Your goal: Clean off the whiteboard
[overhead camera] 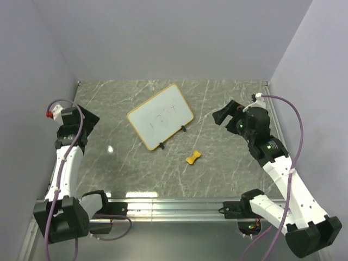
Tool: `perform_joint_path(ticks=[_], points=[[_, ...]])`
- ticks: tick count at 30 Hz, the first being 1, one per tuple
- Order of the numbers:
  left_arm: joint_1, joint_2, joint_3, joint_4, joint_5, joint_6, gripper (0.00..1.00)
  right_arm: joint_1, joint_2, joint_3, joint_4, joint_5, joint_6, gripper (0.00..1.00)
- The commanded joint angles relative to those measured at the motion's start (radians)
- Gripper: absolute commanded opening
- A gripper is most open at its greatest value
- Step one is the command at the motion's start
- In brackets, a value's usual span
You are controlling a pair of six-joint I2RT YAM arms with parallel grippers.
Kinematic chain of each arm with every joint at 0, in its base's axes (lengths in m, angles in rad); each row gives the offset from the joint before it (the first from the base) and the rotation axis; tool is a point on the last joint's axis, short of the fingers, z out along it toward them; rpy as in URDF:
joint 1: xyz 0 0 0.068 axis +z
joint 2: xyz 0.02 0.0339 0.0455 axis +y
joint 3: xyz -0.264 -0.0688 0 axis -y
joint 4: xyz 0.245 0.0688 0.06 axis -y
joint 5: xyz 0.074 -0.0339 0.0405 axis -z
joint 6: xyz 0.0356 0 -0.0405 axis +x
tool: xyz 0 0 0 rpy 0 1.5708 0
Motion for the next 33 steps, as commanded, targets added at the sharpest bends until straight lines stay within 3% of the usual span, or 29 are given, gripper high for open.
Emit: perform_joint_path(ticks=[1,6,10,12,16,21,25,31,33], points=[[-0.074,-0.046,0.079,-0.025,0.156,0.138,0.99,0.01,0.046,0.045,-0.043,-0.001,-0.035,1.0],[-0.098,-0.13,0.013,-0.004,0.362,0.134,1.0,0.011,0.131,0.195,-0.158,-0.082,-0.133,1.0],[-0.096,-0.251,-0.061,0.089,0.601,0.108,0.99,0.011,0.317,0.397,-0.471,-0.067,-0.138,1.0],[-0.096,-0.284,-0.107,0.099,0.67,0.111,0.99,0.023,0.386,0.433,-0.495,-0.104,-0.149,1.0],[-0.099,-0.35,-0.225,0.175,0.68,0.146,0.99,0.103,0.446,0.497,-0.475,-0.113,-0.129,1.0],[-0.156,-0.225,-0.328,0.483,0.811,0.029,1.0,0.141,0.603,0.626,-0.596,-0.078,-0.073,1.0],[-0.255,-0.05,-0.293,0.559,0.815,0.043,0.98,0.175,0.649,0.626,-0.633,-0.052,-0.055,1.0],[-0.28,0.038,-0.227,0.605,0.799,0.11,0.98,0.177,0.689,0.594,-0.662,-0.107,-0.023,1.0],[-0.276,0.082,-0.237,0.659,0.853,0.114,0.97,0.177,0.699,0.599,-0.666,-0.112,-0.027,1.0]])
